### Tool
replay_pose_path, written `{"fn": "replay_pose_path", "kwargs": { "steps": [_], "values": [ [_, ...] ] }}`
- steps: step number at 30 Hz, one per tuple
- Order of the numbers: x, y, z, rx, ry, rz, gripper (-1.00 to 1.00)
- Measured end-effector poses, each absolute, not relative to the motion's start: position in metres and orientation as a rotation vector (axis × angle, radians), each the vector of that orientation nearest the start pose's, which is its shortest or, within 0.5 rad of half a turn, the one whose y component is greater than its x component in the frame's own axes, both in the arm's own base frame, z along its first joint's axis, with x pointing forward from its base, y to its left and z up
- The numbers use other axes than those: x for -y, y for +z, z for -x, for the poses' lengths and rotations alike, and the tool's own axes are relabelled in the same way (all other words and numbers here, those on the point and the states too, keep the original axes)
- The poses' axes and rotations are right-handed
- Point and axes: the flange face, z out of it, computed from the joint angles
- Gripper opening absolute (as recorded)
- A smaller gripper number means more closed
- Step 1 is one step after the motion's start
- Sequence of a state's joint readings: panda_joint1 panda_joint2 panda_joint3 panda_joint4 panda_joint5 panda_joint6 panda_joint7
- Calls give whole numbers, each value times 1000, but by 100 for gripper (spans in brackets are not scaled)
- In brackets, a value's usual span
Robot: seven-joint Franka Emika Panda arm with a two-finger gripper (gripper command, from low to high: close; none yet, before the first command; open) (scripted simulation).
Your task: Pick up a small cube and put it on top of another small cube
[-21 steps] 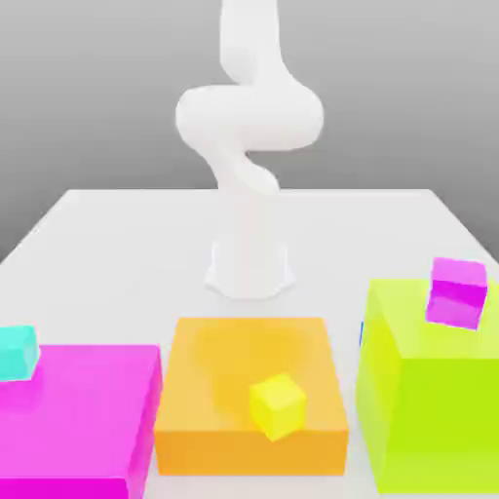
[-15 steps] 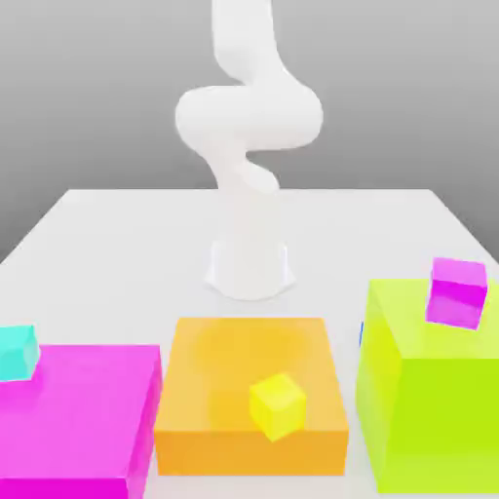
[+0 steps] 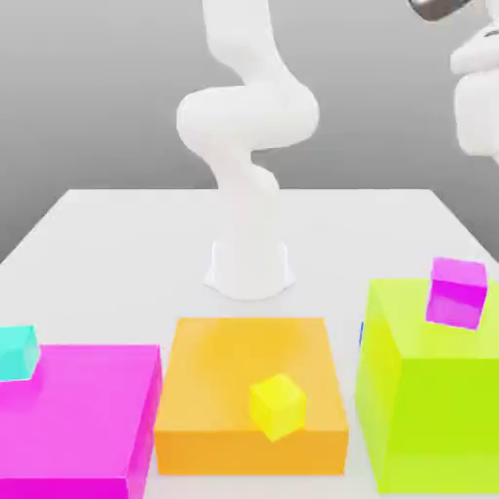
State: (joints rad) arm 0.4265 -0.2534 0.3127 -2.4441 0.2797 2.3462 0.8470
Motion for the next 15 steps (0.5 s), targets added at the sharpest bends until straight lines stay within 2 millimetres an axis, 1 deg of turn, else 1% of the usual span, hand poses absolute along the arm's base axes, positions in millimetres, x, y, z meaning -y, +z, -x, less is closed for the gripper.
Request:
{"fn": "replay_pose_path", "kwargs": {
  "steps": [3,5,6,8,11,14,15],
  "values": [
    [-339,342,-307,-332,94,3015,0],
    [-347,301,-280,-262,157,3088,0],
    [-348,283,-267,-231,175,3119,0],
    [-329,256,-260,-252,164,3152,0],
    [-294,224,-252,-297,125,3181,0],
    [-259,198,-237,-333,91,3198,0],
    [-249,194,-234,-360,72,3186,0]
  ]
}}
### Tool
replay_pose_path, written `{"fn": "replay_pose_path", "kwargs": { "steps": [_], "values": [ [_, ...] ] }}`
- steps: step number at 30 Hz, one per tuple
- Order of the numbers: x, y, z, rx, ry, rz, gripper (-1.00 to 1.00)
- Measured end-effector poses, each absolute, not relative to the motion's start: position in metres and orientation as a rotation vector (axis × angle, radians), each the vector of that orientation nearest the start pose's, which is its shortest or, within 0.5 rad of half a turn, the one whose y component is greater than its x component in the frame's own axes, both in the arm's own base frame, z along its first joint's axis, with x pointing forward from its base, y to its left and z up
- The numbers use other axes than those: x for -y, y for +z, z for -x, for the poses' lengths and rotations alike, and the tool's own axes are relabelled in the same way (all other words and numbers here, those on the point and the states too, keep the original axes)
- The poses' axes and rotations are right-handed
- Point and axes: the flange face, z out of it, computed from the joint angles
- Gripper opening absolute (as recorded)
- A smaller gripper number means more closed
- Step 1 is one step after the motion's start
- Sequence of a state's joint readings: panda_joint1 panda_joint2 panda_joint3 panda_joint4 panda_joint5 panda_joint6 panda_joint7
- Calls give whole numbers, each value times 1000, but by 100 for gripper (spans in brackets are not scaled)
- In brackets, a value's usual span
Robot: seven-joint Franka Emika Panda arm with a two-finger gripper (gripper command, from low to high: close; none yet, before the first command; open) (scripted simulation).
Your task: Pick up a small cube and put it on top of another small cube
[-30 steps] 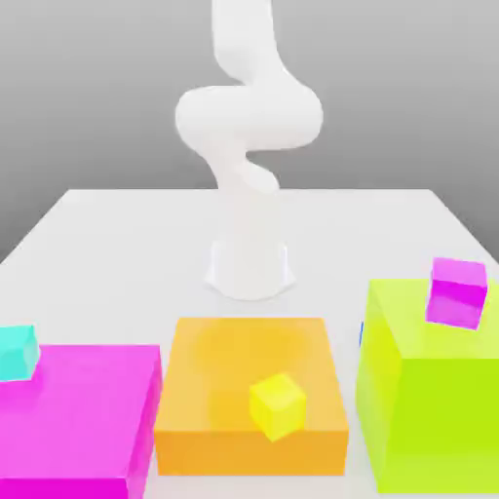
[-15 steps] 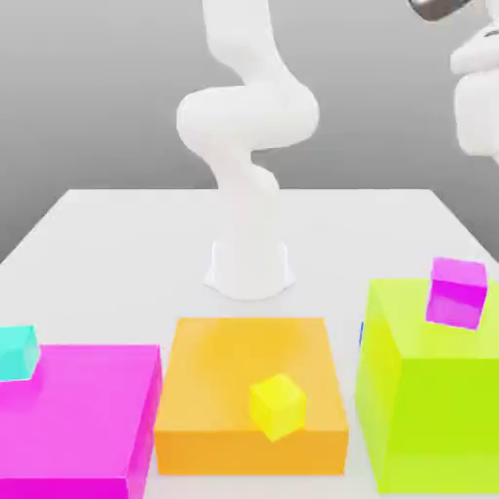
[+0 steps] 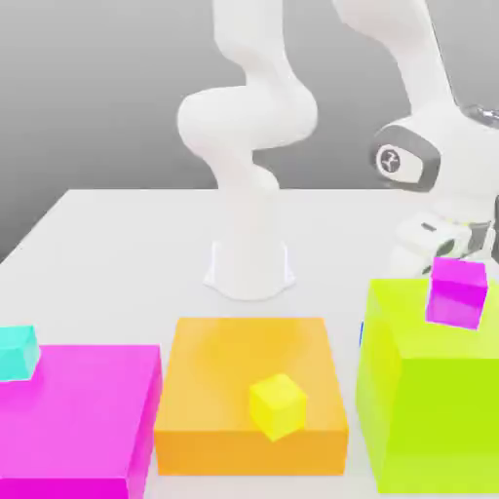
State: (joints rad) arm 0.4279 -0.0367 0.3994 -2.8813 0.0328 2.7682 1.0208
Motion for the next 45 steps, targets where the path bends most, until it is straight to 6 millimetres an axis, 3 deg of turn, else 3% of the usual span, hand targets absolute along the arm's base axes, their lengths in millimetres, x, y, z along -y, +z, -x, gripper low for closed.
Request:
{"fn": "replay_pose_path", "kwargs": {
  "steps": [4,20,21,27,37,45],
  "values": [
    [-222,189,-214,-444,10,3116,0],
    [-220,129,-212,-450,5,3102,0],
    [-219,125,-211,-451,3,3105,-100],
    [-218,123,-210,-452,1,3106,-100],
    [-223,158,-216,-445,11,3094,-100],
    [-219,188,-210,-449,2,3107,-100]
  ]
}}
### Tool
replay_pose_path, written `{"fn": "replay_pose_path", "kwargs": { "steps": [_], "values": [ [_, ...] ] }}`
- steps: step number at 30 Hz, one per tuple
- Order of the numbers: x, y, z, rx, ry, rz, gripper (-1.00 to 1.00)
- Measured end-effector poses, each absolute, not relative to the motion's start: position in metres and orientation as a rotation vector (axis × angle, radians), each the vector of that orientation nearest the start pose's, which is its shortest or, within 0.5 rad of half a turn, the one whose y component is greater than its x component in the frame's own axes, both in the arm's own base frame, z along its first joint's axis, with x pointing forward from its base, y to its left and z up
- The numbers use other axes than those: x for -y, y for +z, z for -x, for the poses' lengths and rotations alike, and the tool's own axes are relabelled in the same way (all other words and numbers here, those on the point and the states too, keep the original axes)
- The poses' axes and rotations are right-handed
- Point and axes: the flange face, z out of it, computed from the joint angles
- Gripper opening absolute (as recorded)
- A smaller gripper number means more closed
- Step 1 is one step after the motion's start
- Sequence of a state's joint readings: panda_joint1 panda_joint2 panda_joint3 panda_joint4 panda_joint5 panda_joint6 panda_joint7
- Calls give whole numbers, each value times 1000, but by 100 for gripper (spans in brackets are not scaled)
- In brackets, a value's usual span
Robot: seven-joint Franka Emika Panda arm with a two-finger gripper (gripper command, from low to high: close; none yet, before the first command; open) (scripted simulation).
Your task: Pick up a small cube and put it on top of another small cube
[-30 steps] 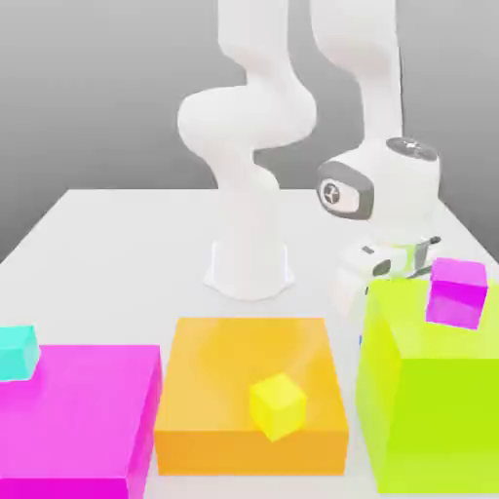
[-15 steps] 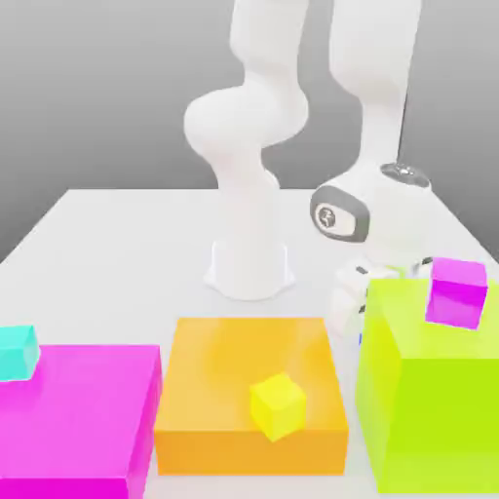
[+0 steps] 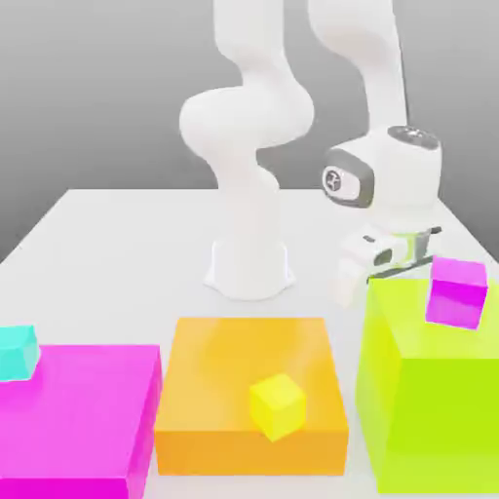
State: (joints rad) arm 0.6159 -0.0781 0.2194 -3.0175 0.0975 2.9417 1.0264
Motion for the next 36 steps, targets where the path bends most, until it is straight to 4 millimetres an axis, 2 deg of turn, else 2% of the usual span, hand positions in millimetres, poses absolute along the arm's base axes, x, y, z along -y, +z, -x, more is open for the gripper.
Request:
{"fn": "replay_pose_path", "kwargs": {
  "steps": [2,8,12,14,17,19,26,28,31,32,36],
  "values": [
    [-228,197,-213,-318,-18,3122,-100],
    [-279,238,-222,281,-87,3169,-100],
    [-307,282,-245,574,-140,3168,-100],
    [-316,308,-262,658,-161,3169,-100],
    [-317,348,-294,669,-174,3178,-100],
    [-309,372,-317,586,-162,3189,-100],
    [-255,452,-391,170,-80,3178,-100],
    [-238,453,-404,-21,-21,3150,-100],
    [-232,415,-409,-93,3,3137,-100],
    [-231,401,-409,-98,4,3136,100],
    [-231,401,-409,-98,4,3136,100]
  ]
}}
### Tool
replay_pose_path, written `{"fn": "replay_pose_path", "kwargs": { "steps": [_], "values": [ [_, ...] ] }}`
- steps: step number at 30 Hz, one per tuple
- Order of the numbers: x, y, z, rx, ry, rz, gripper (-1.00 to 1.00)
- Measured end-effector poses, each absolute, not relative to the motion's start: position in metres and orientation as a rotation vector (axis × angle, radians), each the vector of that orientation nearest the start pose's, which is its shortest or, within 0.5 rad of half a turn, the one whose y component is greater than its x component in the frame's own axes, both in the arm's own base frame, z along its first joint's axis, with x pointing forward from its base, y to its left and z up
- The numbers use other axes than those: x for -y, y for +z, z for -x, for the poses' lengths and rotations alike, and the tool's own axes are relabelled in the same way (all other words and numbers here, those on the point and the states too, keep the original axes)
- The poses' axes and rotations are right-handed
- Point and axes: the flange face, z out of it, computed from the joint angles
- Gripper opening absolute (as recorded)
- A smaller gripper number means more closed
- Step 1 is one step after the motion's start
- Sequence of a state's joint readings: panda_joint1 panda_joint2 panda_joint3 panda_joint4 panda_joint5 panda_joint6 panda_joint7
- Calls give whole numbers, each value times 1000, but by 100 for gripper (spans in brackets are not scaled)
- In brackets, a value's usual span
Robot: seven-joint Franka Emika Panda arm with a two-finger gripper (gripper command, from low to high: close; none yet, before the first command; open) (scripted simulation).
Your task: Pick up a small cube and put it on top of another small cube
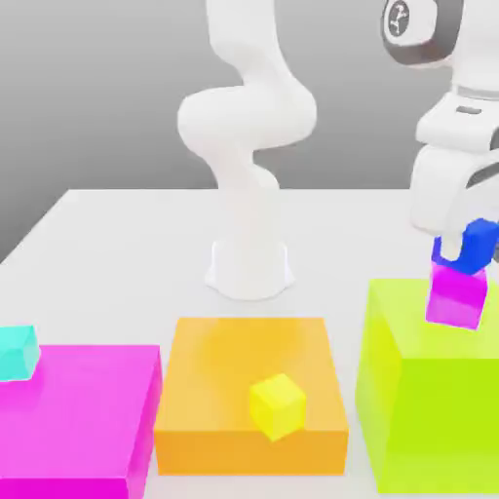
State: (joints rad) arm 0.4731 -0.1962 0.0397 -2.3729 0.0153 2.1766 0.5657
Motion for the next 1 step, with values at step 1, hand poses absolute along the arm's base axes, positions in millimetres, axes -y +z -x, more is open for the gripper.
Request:
{"fn": "replay_pose_path", "kwargs": {
  "steps": [1],
  "values": [
    [-231,401,-409,-98,4,3136,100]
  ]
}}
